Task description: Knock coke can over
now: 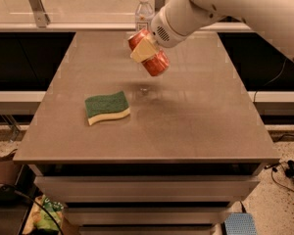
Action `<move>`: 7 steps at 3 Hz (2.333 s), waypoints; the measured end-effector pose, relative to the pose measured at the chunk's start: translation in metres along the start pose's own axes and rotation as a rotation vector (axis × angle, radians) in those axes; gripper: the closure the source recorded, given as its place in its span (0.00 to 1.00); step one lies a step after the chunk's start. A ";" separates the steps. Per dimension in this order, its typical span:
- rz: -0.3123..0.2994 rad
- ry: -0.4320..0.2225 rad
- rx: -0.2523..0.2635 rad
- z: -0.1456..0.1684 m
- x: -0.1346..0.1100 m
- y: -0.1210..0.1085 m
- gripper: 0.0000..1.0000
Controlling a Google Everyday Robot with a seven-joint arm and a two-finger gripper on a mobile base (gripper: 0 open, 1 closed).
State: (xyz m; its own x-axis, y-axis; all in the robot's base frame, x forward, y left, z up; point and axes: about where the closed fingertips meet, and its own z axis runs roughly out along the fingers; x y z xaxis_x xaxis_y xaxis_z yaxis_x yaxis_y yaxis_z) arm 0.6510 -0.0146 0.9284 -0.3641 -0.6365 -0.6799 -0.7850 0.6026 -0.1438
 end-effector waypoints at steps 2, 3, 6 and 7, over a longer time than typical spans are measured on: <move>-0.036 0.174 0.072 0.001 0.012 -0.003 1.00; -0.057 0.239 0.088 0.004 0.019 -0.005 1.00; -0.125 0.395 0.065 0.032 0.037 -0.007 1.00; -0.134 0.445 0.040 0.044 0.046 -0.003 1.00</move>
Offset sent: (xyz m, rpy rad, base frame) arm -0.0026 -0.0184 -0.0123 -0.2927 0.0662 -0.0783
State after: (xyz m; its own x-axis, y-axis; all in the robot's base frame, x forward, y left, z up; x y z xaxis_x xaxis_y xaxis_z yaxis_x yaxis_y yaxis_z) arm 0.6593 -0.0246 0.8656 -0.4474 -0.8492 -0.2804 -0.8230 0.5137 -0.2425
